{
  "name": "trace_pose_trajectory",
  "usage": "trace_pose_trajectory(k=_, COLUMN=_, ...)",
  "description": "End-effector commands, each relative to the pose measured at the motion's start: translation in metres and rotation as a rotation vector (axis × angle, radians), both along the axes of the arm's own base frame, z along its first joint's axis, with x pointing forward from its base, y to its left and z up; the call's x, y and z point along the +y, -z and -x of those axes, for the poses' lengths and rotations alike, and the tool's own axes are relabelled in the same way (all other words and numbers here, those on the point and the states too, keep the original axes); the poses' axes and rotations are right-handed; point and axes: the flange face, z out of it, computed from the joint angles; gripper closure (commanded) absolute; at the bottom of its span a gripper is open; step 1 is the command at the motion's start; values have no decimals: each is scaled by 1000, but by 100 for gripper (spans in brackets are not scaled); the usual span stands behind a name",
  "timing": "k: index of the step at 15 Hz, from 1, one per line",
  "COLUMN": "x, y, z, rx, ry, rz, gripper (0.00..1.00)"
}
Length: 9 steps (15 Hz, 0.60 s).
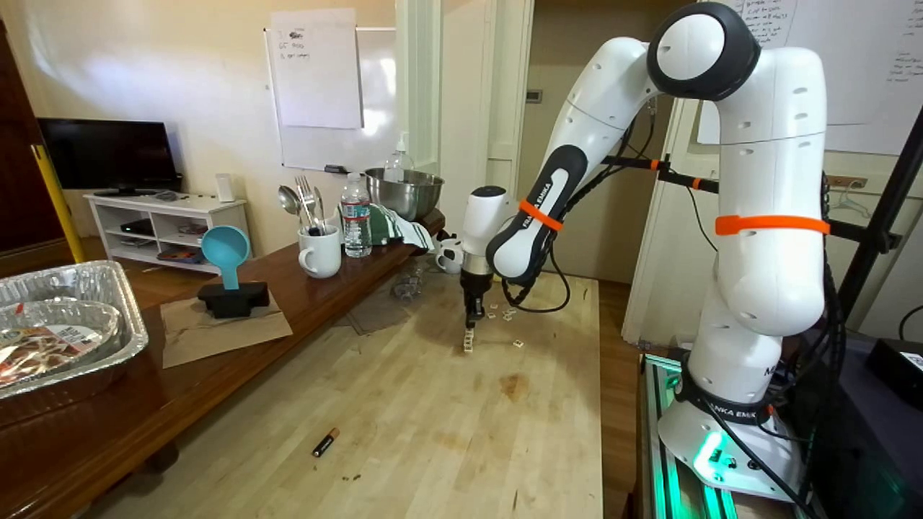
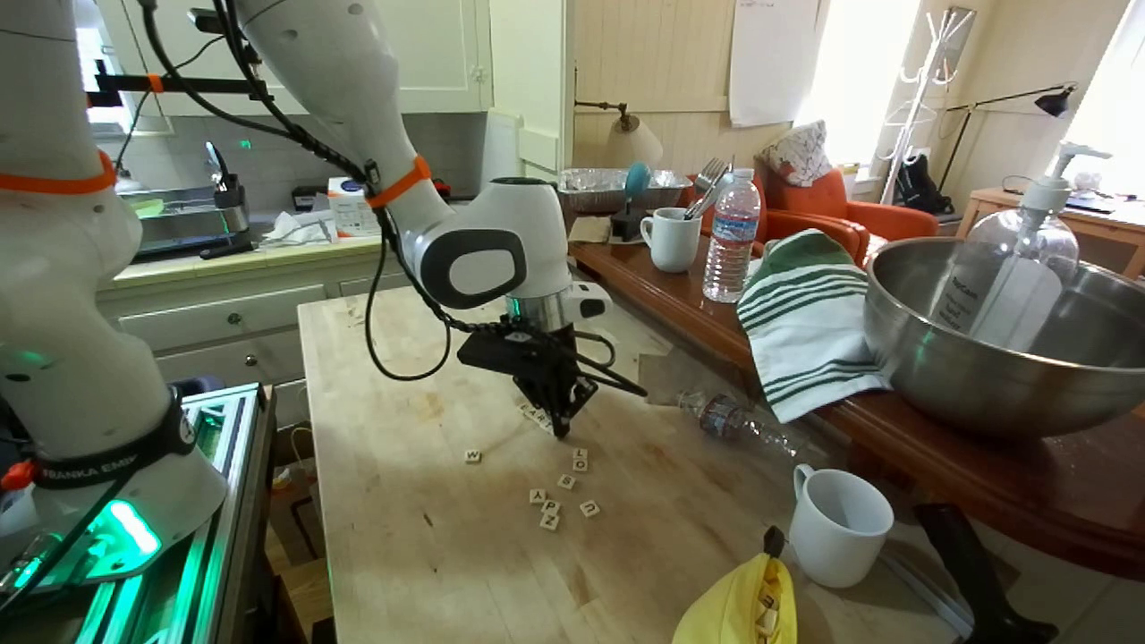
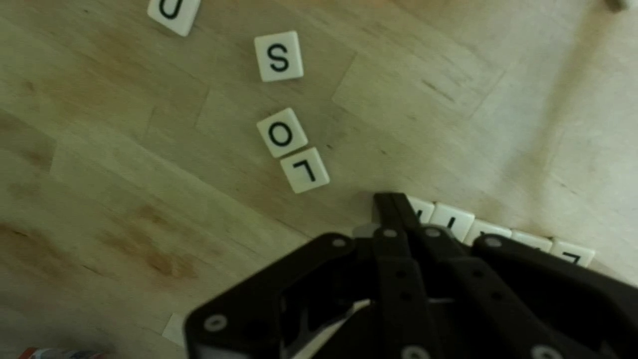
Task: Replace the tile letter s with tile letter t, then add tile letter h to the word
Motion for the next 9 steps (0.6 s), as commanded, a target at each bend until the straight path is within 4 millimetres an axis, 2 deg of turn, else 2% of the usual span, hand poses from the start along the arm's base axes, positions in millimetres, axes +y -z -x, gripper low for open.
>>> trace_pose_trajectory(k=1, x=2, y=-6, z=7, rx=-26, ry=3, rz=4, gripper=100)
trace_pose_trajectory(k=4, x=4, y=-11, z=8, rx=-20, ry=7, rz=-2, gripper=100)
trace_pose_trajectory(k=9, x=19, y=-13, z=14, rx=19, ry=25, rz=-48, gripper=100)
